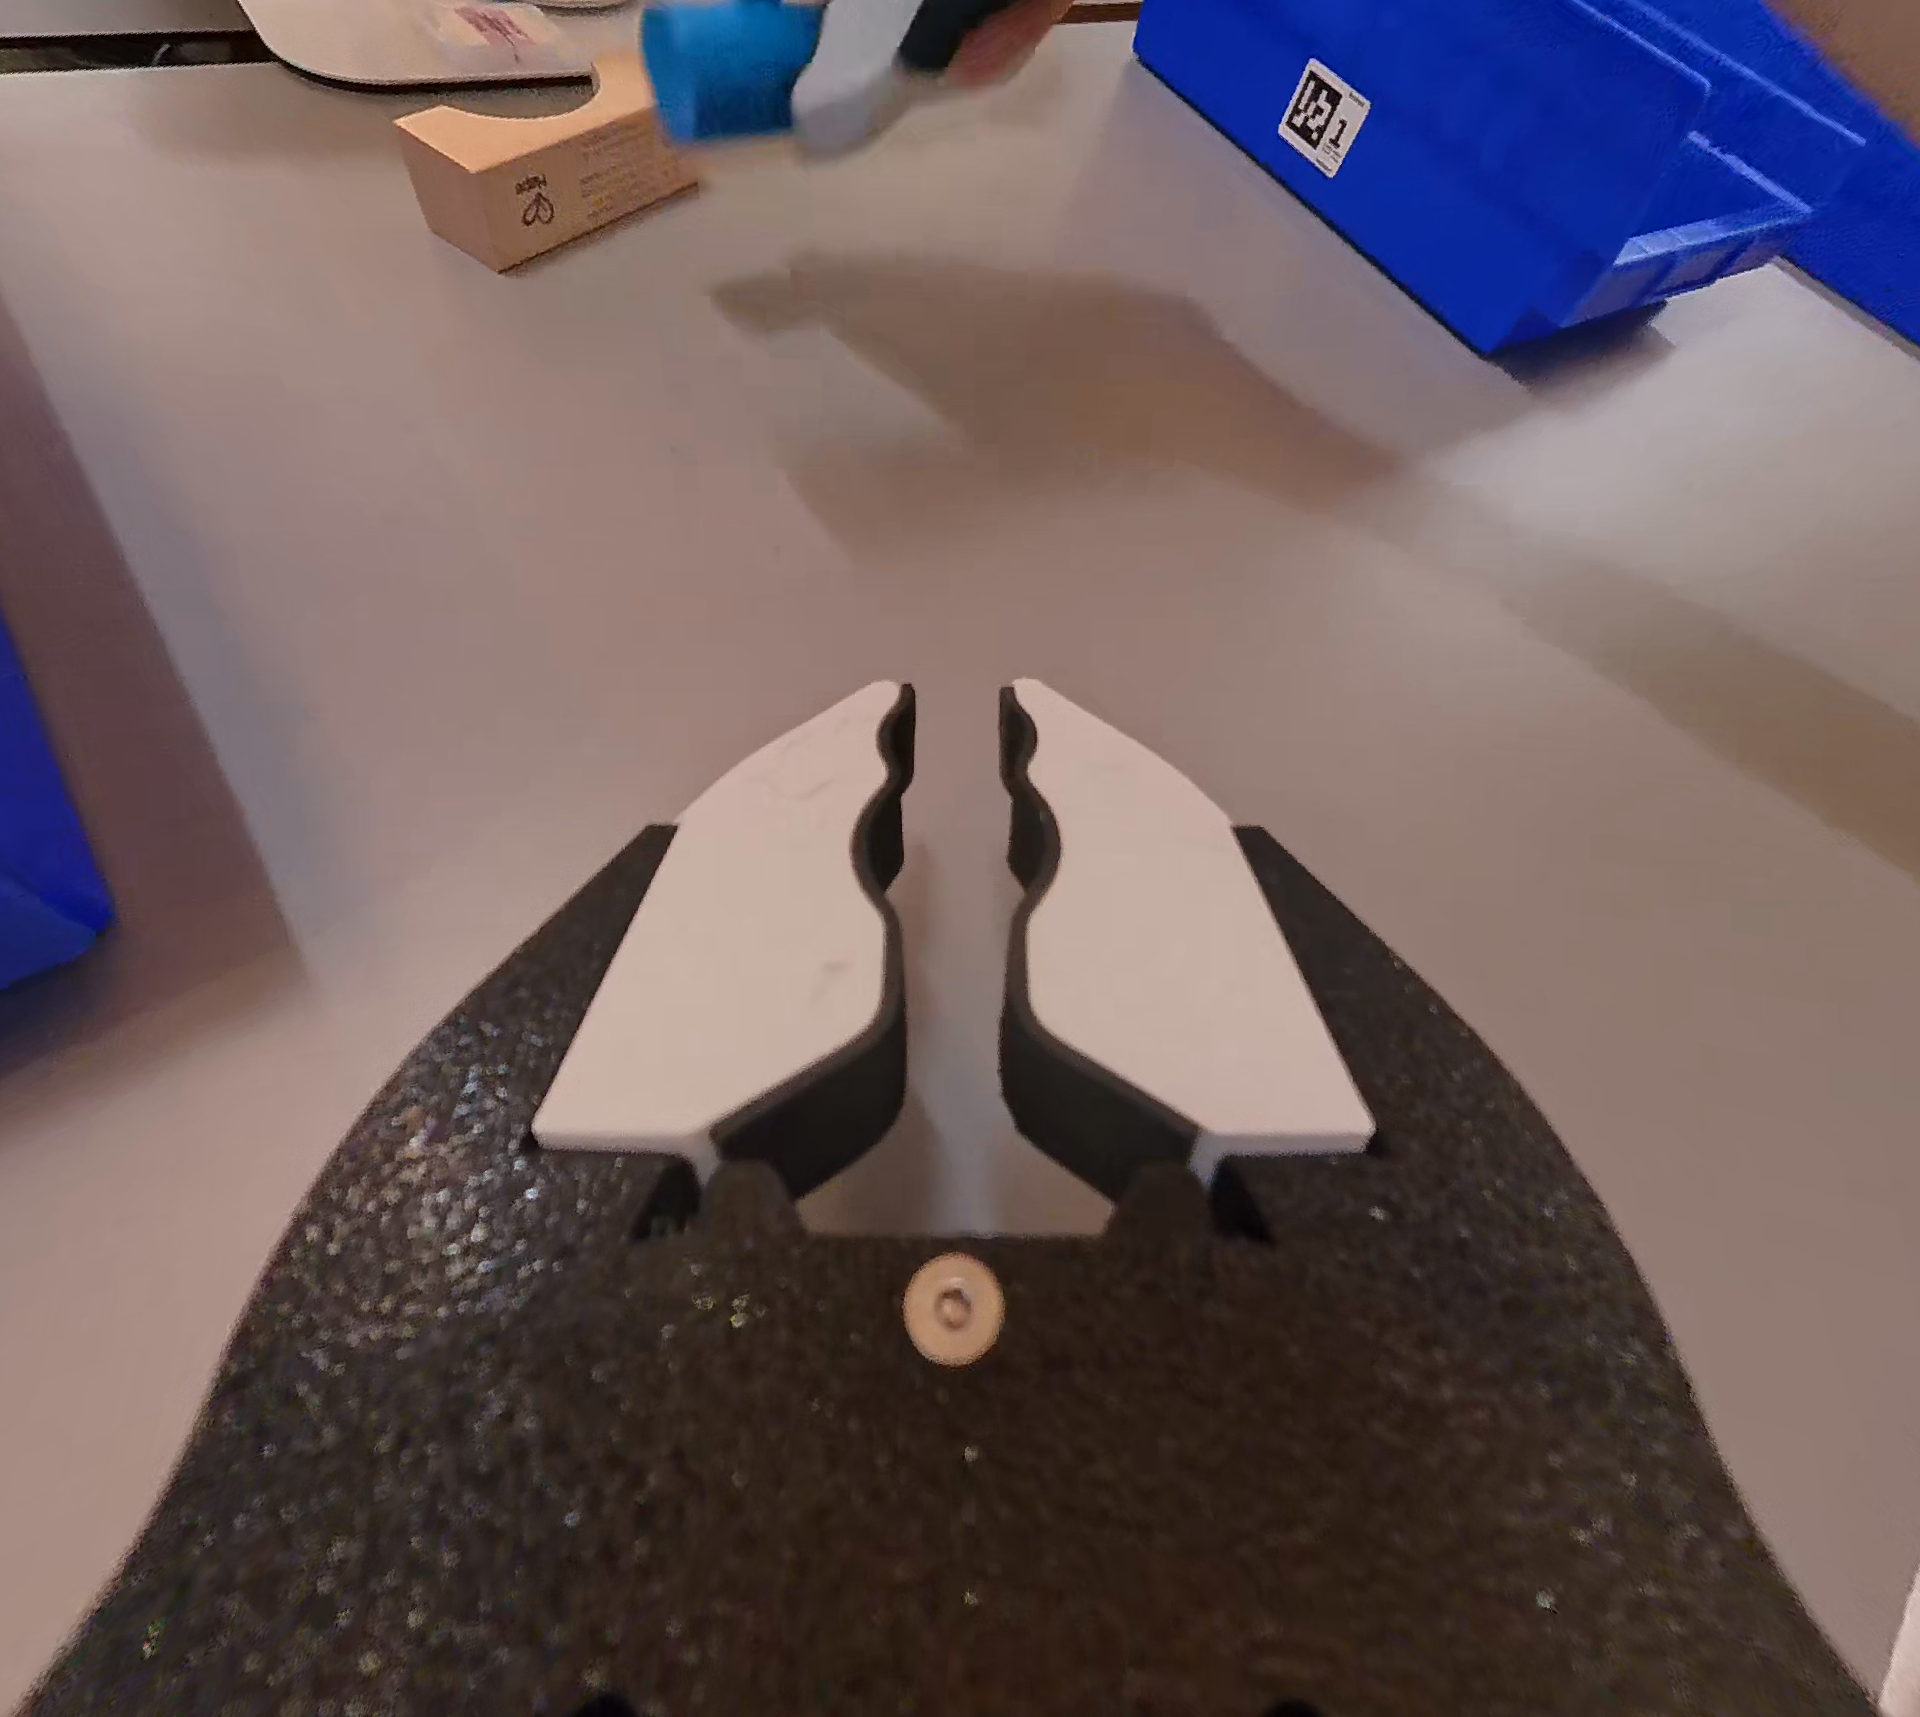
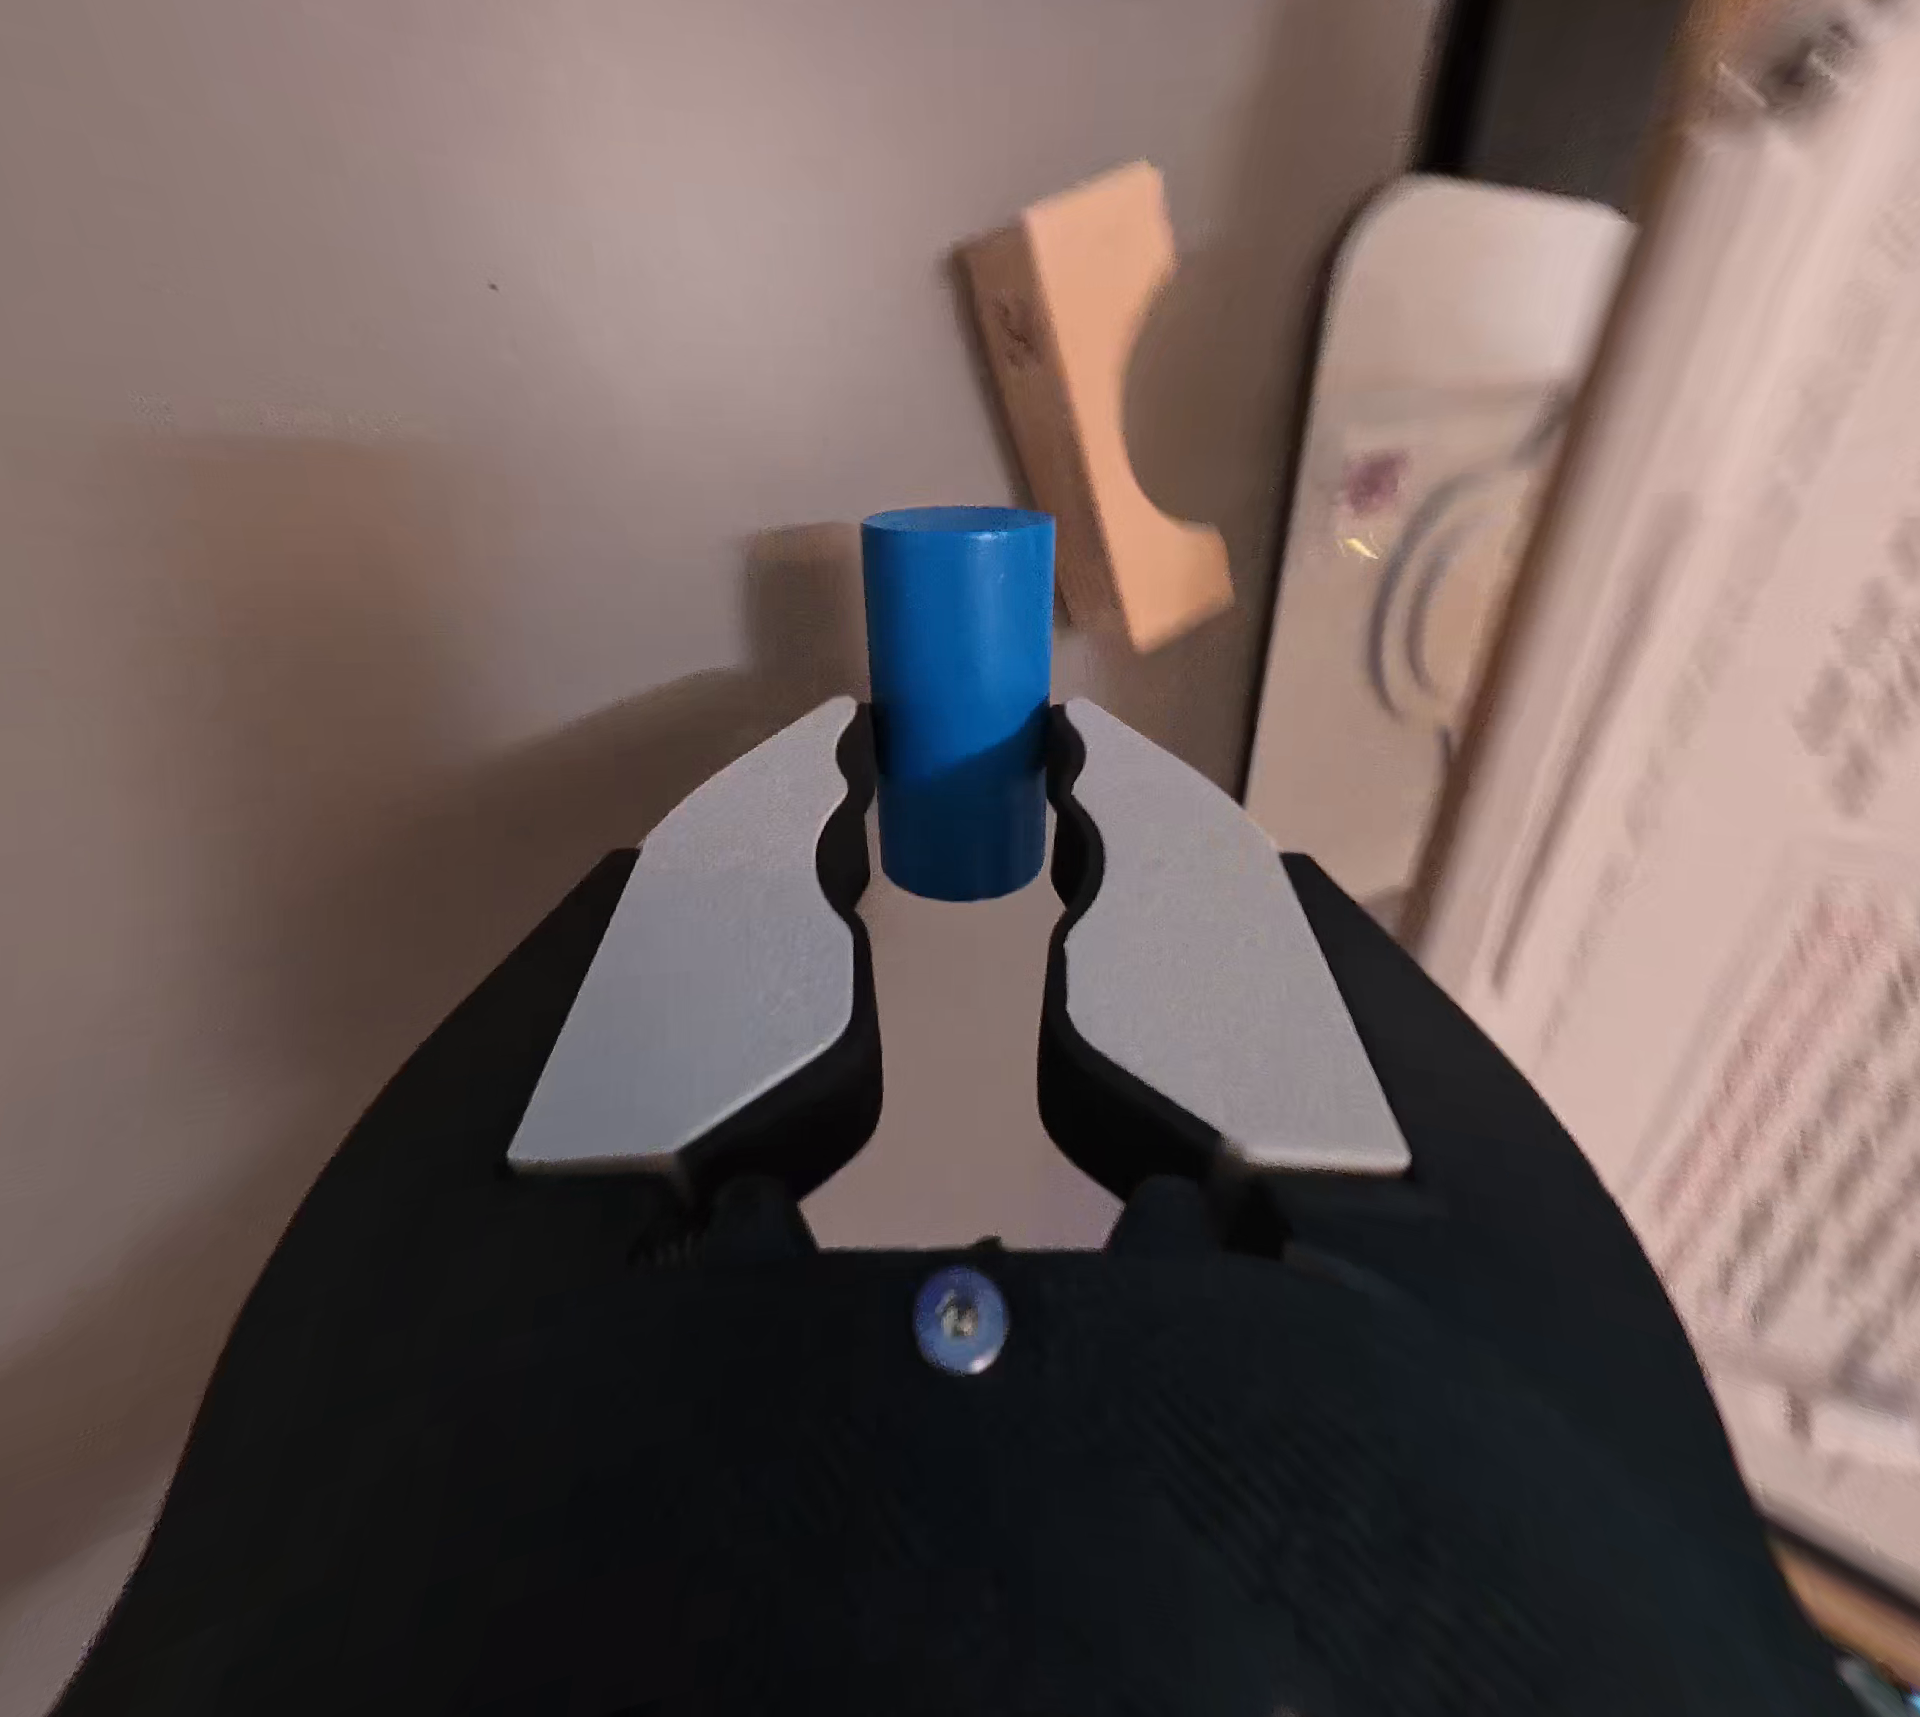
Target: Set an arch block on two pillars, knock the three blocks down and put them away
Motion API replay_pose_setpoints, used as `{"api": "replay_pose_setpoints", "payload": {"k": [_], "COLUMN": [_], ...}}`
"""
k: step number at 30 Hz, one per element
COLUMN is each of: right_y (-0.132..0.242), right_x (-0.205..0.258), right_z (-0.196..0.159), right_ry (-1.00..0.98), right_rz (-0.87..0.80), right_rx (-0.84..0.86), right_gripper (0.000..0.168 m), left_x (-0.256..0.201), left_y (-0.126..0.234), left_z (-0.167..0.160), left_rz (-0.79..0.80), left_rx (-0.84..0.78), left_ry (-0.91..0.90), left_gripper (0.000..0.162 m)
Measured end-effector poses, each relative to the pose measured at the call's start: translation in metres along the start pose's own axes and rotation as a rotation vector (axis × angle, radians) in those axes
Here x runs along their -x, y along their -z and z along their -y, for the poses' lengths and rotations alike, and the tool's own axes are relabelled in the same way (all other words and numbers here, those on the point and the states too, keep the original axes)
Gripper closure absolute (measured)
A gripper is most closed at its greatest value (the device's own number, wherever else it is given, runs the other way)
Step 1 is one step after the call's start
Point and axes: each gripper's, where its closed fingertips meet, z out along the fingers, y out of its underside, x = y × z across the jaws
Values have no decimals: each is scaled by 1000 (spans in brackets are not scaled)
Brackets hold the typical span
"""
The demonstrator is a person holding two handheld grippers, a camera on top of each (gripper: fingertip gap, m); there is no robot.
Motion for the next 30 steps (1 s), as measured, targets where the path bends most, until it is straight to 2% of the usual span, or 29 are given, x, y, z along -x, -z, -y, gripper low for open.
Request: {"api": "replay_pose_setpoints", "payload": {"k": [4,8,12,15,18,22,30], "right_y": [74,136,152,134,107,79,56], "right_x": [-33,-60,-49,-16,20,52,82], "right_z": [-51,-151,-267,-320,-340,-347,-362], "right_ry": [-332,-667,-905,-1054,-1143,-1224,-1200], "right_rz": [-50,-163,-230,-163,-46,53,125], "right_rx": [-77,-16,159,216,223,210,334], "right_gripper": [136,136,136,135,135,135,135], "left_x": [-4,-8,-12,-16,-19,-21,-22], "left_y": [0,-2,-6,-9,-11,-12,-12], "left_z": [1,1,-1,-2,-3,-4,-4], "left_rz": [0,0,-8,-13,-14,-19,-26], "left_rx": [-1,7,19,26,35,42,40], "left_ry": [-13,-25,-28,-36,-45,-50,-44], "left_gripper": [147,147,147,147,147,147,147]}}
